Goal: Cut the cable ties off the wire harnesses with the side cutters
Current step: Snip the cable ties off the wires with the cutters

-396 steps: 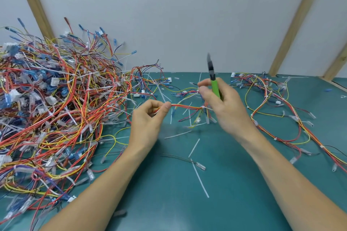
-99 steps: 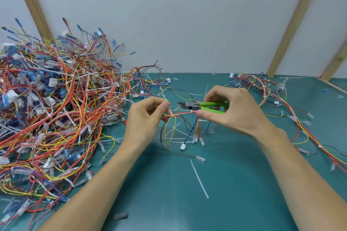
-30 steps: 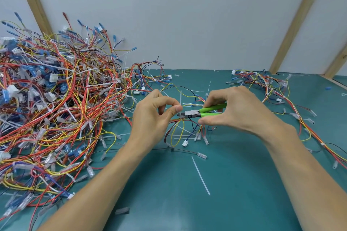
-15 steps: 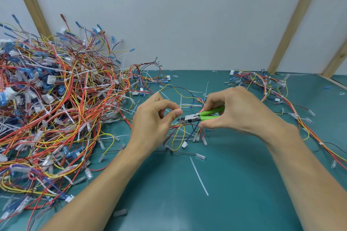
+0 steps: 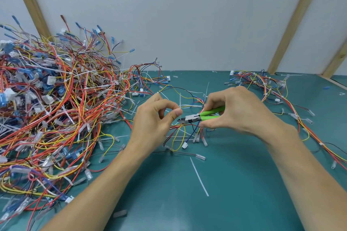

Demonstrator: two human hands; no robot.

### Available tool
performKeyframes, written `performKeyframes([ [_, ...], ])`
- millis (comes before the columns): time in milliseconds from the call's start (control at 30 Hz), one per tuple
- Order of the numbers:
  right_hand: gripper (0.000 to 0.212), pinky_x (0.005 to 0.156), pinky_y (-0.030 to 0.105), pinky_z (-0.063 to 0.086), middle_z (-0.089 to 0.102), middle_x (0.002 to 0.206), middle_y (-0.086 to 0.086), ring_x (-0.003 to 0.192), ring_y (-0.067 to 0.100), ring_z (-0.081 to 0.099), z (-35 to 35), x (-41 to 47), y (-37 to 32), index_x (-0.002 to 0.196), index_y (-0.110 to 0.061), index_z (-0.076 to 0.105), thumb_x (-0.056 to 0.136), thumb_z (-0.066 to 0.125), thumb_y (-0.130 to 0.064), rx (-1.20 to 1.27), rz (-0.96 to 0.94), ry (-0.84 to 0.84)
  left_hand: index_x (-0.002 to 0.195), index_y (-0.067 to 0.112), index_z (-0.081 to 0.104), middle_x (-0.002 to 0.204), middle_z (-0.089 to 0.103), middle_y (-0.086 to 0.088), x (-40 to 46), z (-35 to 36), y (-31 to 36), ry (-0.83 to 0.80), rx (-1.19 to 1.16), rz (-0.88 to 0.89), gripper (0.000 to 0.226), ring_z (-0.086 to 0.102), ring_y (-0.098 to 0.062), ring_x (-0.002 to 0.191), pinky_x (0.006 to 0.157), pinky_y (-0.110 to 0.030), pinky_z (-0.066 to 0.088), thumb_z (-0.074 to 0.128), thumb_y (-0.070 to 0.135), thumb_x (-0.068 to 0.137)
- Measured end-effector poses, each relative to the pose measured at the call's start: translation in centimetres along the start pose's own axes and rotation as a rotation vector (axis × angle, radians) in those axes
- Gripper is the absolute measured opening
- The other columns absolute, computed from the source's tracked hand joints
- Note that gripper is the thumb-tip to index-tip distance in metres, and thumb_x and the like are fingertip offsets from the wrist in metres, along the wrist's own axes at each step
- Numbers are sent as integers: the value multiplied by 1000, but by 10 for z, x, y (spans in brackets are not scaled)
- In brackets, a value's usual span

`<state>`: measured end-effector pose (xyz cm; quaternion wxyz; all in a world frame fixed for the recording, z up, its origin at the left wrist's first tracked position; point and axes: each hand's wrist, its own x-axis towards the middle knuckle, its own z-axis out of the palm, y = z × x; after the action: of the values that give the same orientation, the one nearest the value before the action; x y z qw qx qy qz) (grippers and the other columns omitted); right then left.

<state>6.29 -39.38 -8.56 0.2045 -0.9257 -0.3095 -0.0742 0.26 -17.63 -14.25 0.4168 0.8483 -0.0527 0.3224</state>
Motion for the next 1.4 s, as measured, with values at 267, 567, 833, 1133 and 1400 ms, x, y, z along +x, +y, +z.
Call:
performKeyframes([
  [267,35,77,38,55,72,74,-19,79,12,67,9,2,7,80,-31,68,68,81,-62,90,25,167,89,16,58,82,69,2,6,-5,-3,145,-206,-136,12,69,-11,74,69,-30,51,59,16,100],
  [567,38,63,27,44,67,67,-10,65,7,58,31,11,11,79,-27,63,82,67,-65,353,200,404,82,25,67,67,69,8,5,-3,-13,75,-90,-230,12,66,-14,65,67,-42,57,70,24,93],
  [833,38,54,30,46,72,67,-2,54,11,58,27,14,6,81,-14,64,98,63,-47,714,315,262,82,30,69,73,69,17,3,-5,-15,46,120,-345,7,65,-4,74,73,-34,55,73,33,87],
  [1133,37,49,28,51,72,74,1,58,13,65,25,12,-4,90,-13,66,99,59,-48,1028,355,115,109,38,67,92,72,24,-15,9,23,-103,318,15,48,64,4,88,73,-22,42,52,76,82],
  [1400,37,52,23,49,78,87,3,62,11,63,30,14,-3,89,-13,66,96,64,-49,1047,306,270,101,32,71,83,69,10,-12,6,10,-130,352,81,12,62,-17,86,71,-37,46,60,30,99],
])
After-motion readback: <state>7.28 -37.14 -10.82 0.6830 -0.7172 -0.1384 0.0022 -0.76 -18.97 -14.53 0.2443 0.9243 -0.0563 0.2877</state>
